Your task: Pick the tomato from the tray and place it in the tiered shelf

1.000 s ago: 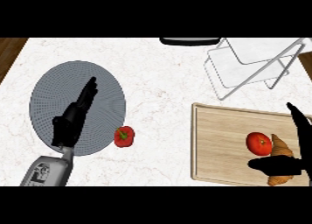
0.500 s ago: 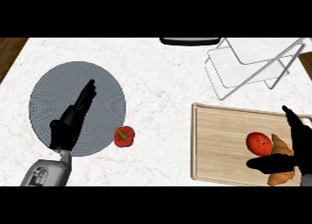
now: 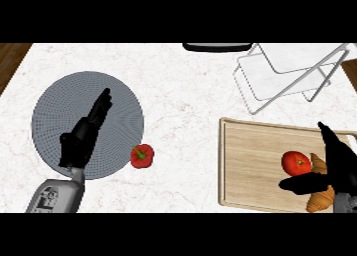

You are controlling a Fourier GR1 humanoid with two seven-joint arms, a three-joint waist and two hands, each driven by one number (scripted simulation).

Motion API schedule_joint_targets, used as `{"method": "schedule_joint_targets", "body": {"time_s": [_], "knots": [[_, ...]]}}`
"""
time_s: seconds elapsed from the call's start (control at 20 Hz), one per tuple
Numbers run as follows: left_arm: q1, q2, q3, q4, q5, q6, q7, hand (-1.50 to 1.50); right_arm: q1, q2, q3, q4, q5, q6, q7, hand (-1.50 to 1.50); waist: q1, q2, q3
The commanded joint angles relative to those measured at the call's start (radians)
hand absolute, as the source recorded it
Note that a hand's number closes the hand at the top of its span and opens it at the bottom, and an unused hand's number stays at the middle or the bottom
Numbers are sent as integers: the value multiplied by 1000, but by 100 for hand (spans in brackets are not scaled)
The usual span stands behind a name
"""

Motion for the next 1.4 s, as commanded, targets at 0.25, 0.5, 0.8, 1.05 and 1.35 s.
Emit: {"method": "schedule_joint_targets", "body": {"time_s": [0.25, 0.5, 0.8, 1.05, 1.35], "knots": [[-25, -32, 10, 0, -46, 10, 43, 0, -21, 72, -22, 200, 68, -85, -132, -150, 1, 0, 0], [-17, 10, 83, 51, 3, -68, -44, 0, 67, 63, -40, 124, 59, -38, -161, -150, -2, 0, 0], [71, -64, 6, -5, -64, -17, -54, 0, 105, 64, -74, 47, 31, 22, -140, -150, -3, -1, 0], [15, -51, 25, 11, -75, -24, -5, 0, 33, 62, -29, 178, 74, 56, -185, 150, -1, 0, 0], [5, -53, 39, -15, -60, -51, 15, 0, 12, 57, -36, 194, 145, 8, -248, 150, 0, 0, 0]]}}
